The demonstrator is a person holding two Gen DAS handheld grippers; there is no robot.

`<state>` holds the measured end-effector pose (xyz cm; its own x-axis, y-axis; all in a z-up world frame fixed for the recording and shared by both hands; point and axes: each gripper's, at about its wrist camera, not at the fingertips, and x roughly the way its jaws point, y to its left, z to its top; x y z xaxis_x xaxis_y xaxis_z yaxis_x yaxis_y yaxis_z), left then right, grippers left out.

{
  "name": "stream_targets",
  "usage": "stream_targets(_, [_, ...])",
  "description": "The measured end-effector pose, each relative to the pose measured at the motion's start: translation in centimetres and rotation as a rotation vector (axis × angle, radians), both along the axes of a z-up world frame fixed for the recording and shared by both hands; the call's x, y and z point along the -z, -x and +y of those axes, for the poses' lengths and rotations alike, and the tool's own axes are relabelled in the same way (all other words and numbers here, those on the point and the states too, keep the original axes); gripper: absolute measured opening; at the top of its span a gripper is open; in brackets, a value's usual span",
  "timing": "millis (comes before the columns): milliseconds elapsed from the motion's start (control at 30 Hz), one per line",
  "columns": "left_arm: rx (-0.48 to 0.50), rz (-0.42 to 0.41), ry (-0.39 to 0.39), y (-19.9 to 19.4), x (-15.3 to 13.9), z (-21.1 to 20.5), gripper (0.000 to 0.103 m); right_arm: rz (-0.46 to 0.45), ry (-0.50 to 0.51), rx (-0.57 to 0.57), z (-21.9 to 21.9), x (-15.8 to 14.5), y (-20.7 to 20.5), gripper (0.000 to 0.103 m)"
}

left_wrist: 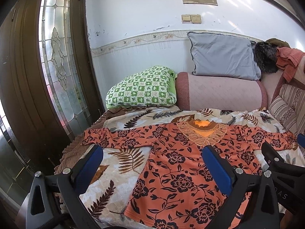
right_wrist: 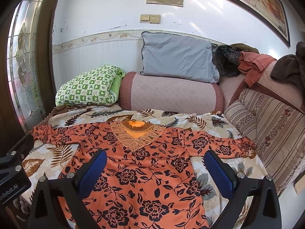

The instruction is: Fold small clothes

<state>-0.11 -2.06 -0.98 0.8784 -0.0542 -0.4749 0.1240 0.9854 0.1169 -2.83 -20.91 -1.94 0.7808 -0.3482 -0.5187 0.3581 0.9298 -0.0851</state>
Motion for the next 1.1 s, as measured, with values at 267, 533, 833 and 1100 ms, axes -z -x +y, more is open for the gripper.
stream_targets(267, [0.010,0.000,-0.005,0.1,0.1,-0.3,0.103,-0.001,-0.016,0.002,-0.2,0.0,0.1,0.103])
stream_targets(533, [0.018,0.010,-0.011,0.0,0.3,-1.0,0.103,0.000,-0.019,0.008,-0.7,0.0,0.1,0.103])
stream_targets(833, [0.021,0.022,-0.016,-0.7,0.9,-1.8,0.103,-0.006,-0.024,0.025,-1.9,0.0,0.0,0.103])
stream_targets(1100, [0.039,0.037,-0.016,-2.0,1.5,-3.3,0.103,0.000,-0.007,0.051,-3.4,0.2,-0.6,0.103])
